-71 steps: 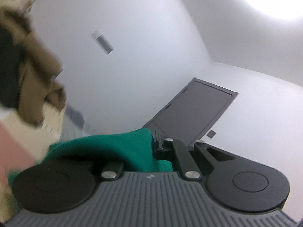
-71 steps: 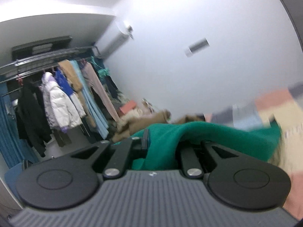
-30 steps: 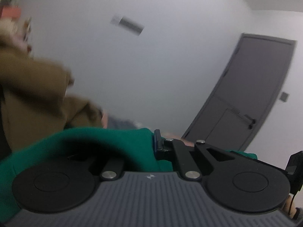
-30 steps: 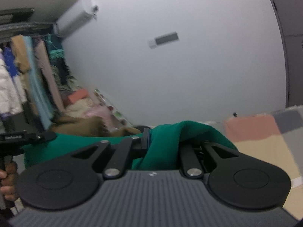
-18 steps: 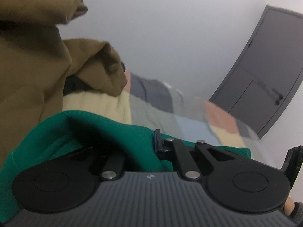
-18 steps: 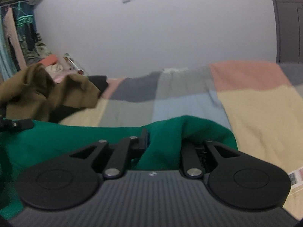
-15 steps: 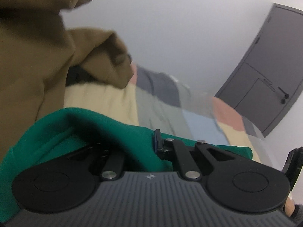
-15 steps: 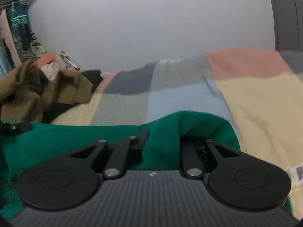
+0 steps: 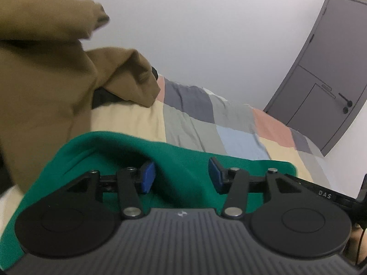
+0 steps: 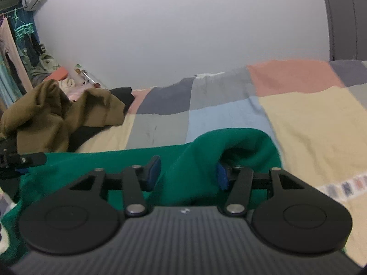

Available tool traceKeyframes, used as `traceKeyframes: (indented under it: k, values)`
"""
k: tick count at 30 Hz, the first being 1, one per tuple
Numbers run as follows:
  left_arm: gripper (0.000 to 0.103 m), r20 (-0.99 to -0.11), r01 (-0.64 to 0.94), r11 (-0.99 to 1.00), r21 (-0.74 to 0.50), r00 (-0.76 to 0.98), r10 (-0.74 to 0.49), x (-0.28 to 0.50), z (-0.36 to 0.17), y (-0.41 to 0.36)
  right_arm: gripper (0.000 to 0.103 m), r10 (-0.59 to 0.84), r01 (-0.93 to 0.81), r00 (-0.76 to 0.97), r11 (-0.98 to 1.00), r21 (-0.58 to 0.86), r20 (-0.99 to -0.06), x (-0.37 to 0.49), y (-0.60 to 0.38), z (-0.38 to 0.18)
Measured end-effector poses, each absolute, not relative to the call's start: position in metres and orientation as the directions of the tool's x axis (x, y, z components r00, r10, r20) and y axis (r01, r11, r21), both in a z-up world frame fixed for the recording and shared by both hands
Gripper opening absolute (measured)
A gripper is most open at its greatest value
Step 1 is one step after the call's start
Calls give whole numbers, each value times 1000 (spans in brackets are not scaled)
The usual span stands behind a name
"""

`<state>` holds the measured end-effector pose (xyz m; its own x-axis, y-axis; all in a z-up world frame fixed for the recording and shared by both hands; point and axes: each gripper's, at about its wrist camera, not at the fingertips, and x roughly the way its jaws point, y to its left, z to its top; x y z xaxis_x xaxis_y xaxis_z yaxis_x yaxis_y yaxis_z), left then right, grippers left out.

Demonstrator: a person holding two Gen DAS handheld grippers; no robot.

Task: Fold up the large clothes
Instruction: 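Lower the hoodie onto the bed and open both grippers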

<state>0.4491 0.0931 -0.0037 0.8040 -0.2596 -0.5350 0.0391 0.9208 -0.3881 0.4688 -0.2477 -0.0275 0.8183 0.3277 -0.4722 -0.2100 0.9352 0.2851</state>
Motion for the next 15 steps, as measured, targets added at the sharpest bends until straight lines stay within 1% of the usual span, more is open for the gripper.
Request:
traceKeyframes:
  k: [3,8,11,13,15]
  values:
    - [56,-516,37,922,-384,820,-248,405,19,95,54,335,-214,829,930,299,-447,428,-252,-7]
    - [56,-511,12,939,-344,837,-198,322,48,96,54,347,-233,838,925,300,-420,352,-251,23]
    - [56,-528,-21,939,-343,831,-175,272,54,100,54,367,-247,826,917,312,-427,302,-248,31]
    - [56,-533,-54,946,-319,836,-133,240,53,100,54,385,-261,815,911,319,-433,266,-245,31]
    - [56,-538,-73,940,-333,833,-126,208,49,102,54,407,-278,798,903,328,-444,234,-240,28]
